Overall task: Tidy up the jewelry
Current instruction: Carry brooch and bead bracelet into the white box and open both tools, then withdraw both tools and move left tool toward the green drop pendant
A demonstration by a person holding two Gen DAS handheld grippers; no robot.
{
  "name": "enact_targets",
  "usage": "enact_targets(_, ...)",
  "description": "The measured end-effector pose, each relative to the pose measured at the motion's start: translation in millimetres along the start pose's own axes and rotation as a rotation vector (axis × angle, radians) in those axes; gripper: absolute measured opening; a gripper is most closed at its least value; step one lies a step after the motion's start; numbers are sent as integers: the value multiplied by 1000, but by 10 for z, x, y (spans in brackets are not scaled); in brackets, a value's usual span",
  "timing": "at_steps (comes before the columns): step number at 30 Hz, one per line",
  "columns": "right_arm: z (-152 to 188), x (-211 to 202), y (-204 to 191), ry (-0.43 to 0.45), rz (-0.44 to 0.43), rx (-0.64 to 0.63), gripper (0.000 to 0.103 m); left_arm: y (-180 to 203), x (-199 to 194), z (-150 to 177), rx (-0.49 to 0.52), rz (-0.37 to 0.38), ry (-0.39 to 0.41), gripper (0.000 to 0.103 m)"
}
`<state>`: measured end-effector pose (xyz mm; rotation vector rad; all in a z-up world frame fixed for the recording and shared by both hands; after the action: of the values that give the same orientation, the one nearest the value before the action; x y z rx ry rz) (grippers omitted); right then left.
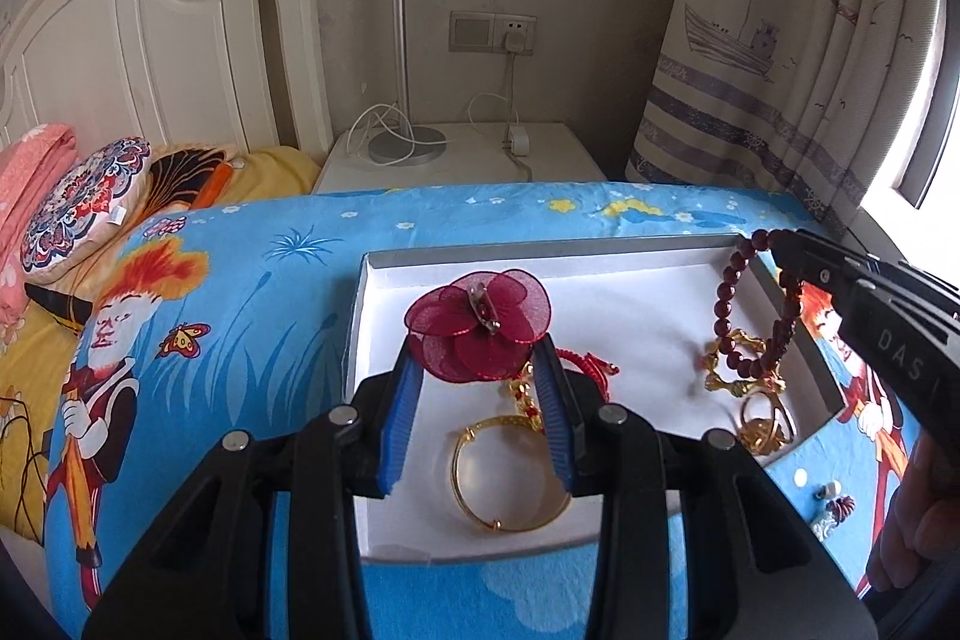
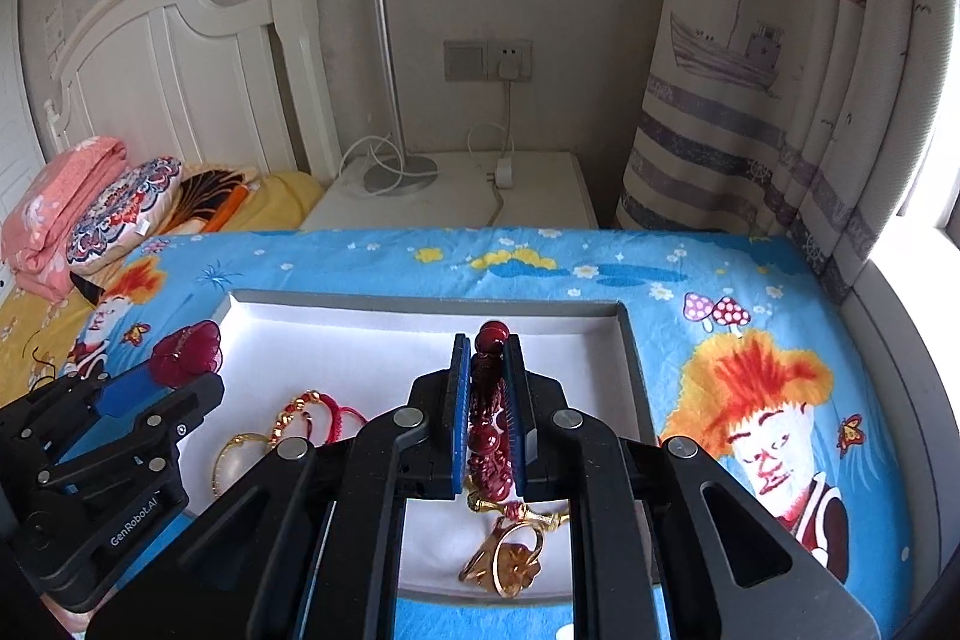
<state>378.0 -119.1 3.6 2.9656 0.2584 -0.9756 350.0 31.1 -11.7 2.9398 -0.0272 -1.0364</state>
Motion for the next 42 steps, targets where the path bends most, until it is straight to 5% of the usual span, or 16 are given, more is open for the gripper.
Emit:
enact_targets(4,50,121,58,-39,23,-6,15,5,149,53,5,0,-32,37)
enact_targets(6,76,150,99,-57,35,-7,28,-4,195,74,5,1,-41,37)
enact_targets(8,122,173,145,-89,37,-9,53,-2,247,117,7,4,-59,38)
enact_targets(16,197,-14,417,-127,114,-13,82,60,373,275,24,11,-102,43)
enact_targets(19,204,-143,557,-163,147,-10,83,68,337,302,20,12,-103,59)
enact_targets(23,187,-390,756,-224,158,13,84,53,135,328,24,17,-88,67)
enact_targets(35,84,-1063,636,-286,-49,34,84,-473,-814,623,-20,-59,-88,77)
enact_targets(42,141,-1231,480,-299,-89,19,84,-478,-1259,675,-9,-4,-92,85)
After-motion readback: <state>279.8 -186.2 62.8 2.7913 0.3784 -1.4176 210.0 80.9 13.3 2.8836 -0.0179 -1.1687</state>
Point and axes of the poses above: each gripper's, at about its wrist camera, not at the fingertips, and x roughly the way its jaws point, y to its right, z to its underside, the point moved 10 cm from there along x, roughly the way its jaws point, and after that the axes turned 5 degrees about y, right-handed, at the moved point
